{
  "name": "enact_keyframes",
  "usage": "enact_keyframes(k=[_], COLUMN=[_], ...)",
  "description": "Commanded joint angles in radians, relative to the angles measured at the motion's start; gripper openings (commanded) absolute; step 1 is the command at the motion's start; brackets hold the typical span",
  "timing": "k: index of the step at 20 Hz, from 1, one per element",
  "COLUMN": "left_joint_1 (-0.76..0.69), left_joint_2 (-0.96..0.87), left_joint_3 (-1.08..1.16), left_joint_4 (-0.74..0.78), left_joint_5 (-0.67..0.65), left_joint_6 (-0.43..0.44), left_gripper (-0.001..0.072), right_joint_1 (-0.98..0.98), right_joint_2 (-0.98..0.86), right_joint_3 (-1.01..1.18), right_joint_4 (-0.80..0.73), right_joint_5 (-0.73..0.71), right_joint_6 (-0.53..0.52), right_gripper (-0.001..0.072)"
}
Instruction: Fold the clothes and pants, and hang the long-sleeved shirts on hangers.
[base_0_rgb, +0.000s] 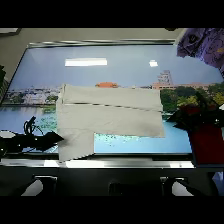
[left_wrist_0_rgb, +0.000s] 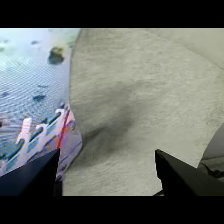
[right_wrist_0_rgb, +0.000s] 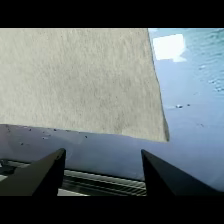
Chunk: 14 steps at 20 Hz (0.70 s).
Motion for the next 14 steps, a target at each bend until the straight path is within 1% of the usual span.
enact_keyframes(k=[1, 3, 4, 5, 7, 9, 11, 12, 14], left_joint_1=[-0.002, -0.021, -0.037, -0.055, -0.074, -0.071, -0.071, -0.071, -0.071], left_joint_2=[0.002, -0.006, -0.010, -0.009, -0.009, -0.009, -0.008, -0.008, -0.008], left_joint_3=[-0.024, -0.027, -0.031, -0.032, -0.031, -0.031, -0.031, -0.030, -0.030], left_joint_4=[-0.018, -0.050, -0.072, -0.084, -0.088, -0.095, -0.095, -0.095, -0.095], left_joint_5=[0.016, 0.015, 0.013, 0.012, 0.003, -0.017, -0.032, -0.033, -0.037], left_joint_6=[0.046, 0.047, 0.053, 0.053, 0.058, 0.061, 0.060, 0.060, 0.060], left_gripper=[0.0720, 0.0720, 0.0706, 0.0560, 0.0028, 0.0020, 0.0020, 0.0020, 0.0020], right_joint_1=[0.000, 0.000, 0.000, 0.000, -0.001, -0.001, -0.009, -0.037, -0.111], right_joint_2=[0.004, 0.004, 0.004, 0.004, 0.004, 0.003, 0.003, 0.000, -0.023], right_joint_3=[-0.002, -0.002, -0.002, -0.002, -0.002, -0.002, -0.003, -0.010, -0.022], right_joint_4=[0.021, 0.028, 0.028, 0.027, 0.018, -0.032, -0.112, -0.081, -0.026], right_joint_5=[0.016, 0.010, 0.010, 0.011, 0.009, 0.003, -0.027, -0.050, -0.045], right_joint_6=[0.005, 0.007, 0.007, 0.007, 0.005, 0.005, 0.047, 0.056, 0.039], right_gripper=[0.0546, 0.0546, 0.0546, 0.0546, 0.0546, 0.0547, 0.0561, 0.0561, 0.0561])
